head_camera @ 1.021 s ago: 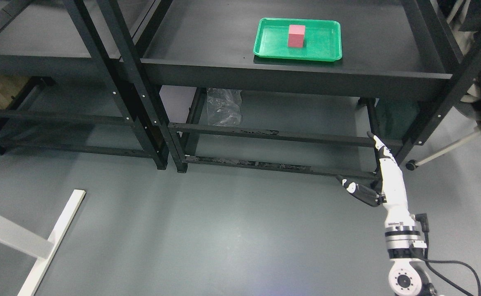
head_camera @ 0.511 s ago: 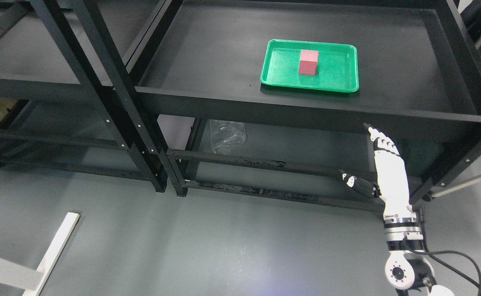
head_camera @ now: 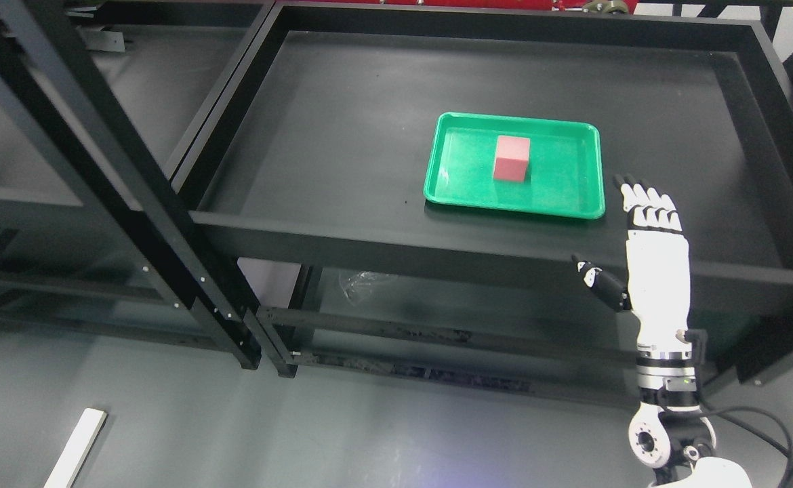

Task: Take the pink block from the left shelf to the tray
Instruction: 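Reach the right hand over the green tray beside the pink block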

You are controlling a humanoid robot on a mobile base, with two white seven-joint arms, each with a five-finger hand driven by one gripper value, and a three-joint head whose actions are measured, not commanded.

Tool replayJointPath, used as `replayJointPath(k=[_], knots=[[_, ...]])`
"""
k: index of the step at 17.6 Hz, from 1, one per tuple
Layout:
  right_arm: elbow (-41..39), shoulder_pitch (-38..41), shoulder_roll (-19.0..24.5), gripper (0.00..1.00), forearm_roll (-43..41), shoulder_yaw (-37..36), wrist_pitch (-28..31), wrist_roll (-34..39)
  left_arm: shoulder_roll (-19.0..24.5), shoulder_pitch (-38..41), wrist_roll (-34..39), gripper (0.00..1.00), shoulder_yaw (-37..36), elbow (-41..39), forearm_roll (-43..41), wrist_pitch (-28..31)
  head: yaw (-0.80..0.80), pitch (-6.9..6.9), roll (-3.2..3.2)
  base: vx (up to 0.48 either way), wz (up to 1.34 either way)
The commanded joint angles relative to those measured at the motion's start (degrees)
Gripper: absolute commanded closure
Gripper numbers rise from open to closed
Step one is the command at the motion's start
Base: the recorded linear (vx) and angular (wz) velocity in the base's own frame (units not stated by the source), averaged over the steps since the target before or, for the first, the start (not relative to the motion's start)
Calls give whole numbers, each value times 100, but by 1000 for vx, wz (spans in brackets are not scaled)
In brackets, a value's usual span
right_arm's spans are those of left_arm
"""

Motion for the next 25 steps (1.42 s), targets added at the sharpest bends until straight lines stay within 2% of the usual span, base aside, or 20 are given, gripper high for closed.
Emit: replayJointPath(k=[1,3,6,10,25], knots=[[13,-139,-69,1,532,146,30,1064,100,-167,-1,0,0,-100,0,2,0,0,0,331,-2],[22,-157,-69,1,302,155,30,1540,100,-167,-1,0,0,-100,0,2,0,0,0,310,-1],[22,-166,-69,1,92,164,21,1831,100,-167,-1,0,0,-100,0,2,0,0,0,307,-3],[48,-166,-69,1,-620,208,13,2622,100,-167,-1,0,0,-100,0,2,0,0,0,274,-33],[892,-570,-69,1,-595,603,4,3098,100,-175,-1,0,0,-100,0,2,0,0,0,156,-47]])
